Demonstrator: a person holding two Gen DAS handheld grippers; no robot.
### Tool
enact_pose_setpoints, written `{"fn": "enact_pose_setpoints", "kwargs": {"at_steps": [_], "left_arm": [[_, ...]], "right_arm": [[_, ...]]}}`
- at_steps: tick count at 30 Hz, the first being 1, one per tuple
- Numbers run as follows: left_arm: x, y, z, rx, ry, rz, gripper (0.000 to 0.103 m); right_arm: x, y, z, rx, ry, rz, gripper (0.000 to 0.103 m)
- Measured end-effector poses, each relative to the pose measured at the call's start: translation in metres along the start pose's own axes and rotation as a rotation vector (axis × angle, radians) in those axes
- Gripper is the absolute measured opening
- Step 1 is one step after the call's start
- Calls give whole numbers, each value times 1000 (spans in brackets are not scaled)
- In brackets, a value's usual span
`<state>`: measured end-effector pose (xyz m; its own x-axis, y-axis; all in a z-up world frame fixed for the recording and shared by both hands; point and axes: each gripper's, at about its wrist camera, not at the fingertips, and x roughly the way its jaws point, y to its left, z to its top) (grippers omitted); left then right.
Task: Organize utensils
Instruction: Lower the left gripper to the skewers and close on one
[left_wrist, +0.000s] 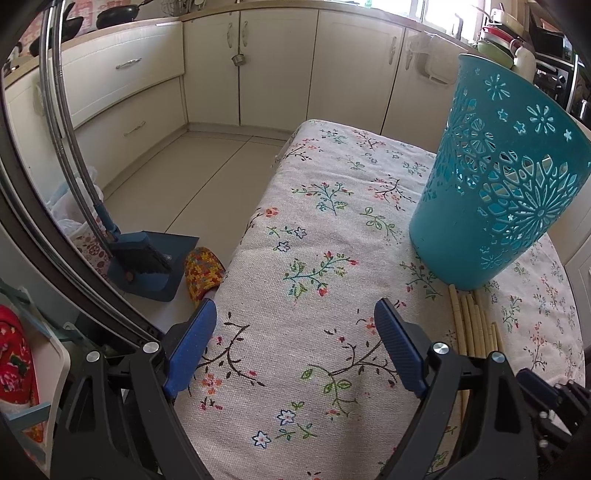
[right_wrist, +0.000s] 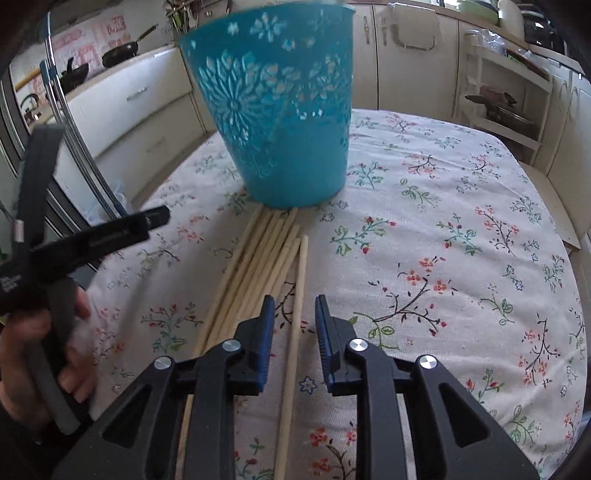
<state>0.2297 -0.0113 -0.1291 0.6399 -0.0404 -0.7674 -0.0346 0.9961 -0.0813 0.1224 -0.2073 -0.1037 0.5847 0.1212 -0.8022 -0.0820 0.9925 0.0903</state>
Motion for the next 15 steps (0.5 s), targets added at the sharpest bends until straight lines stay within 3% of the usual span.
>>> {"fn": "enact_pose_setpoints", "kwargs": {"at_steps": [3,5,12,15], "left_arm": [[-1,-1,0,8,-6,-2,83],[-4,-7,-2,35,-7,-6,84],[-11,-56,-12,158,40,-127,84],[-8,-72,-13,202,49,-98,84]], "right_arm": [[0,-2,-3,3,-19,-40,7],[-2,-12,-2,48,-23,-50,6],[-7,-34,-11,163,-37,1,6],[-4,-37,-11,183,-40,19,6]]}}
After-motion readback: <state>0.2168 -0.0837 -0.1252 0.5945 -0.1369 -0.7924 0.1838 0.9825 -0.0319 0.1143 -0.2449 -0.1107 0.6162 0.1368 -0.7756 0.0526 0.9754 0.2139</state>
